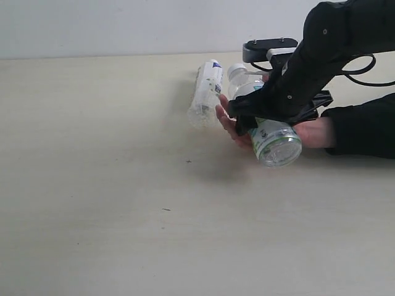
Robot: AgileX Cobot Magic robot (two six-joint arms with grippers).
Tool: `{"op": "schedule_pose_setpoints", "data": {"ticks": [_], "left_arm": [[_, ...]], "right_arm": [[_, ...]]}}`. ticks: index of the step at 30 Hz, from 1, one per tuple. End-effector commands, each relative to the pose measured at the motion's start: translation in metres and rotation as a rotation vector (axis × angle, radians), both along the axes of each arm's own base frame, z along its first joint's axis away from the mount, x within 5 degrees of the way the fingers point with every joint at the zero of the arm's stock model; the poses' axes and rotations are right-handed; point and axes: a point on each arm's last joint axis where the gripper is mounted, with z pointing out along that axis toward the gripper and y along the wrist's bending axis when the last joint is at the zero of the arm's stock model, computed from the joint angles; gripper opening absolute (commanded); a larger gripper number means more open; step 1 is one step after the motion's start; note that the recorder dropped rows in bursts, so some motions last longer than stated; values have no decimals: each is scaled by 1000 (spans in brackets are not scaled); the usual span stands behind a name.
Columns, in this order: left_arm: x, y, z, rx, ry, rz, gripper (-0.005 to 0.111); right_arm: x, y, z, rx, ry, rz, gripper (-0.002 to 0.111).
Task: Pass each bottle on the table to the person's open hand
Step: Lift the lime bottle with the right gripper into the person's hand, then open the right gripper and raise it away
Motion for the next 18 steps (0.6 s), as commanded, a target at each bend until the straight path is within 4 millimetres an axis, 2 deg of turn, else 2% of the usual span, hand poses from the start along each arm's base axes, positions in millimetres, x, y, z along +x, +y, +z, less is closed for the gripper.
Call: {"op": "schedule_pose_setpoints", "data": {"ticks": [1, 7, 11, 13, 16, 18], "left_arm": [[0, 0, 0, -10, -6, 1, 0], [0, 0, 0, -10, -6, 1, 0], [0, 0, 0, -10, -6, 1, 0], [0, 0, 0, -10, -6, 1, 0], [0, 0, 0, -10, -6, 1, 0], [0, 0, 0, -10, -6, 1, 0]], "right_arm": [[-1, -2, 19, 23, -61, -3, 87], [-11, -7, 54, 26, -141, 17, 89], [-34, -16, 83, -16, -104, 97, 89], [-49, -21, 99, -16, -122, 156, 84], [-75, -32, 126, 18, -228, 163, 59], [-99, -42, 147, 46, -313, 159, 33]]}}
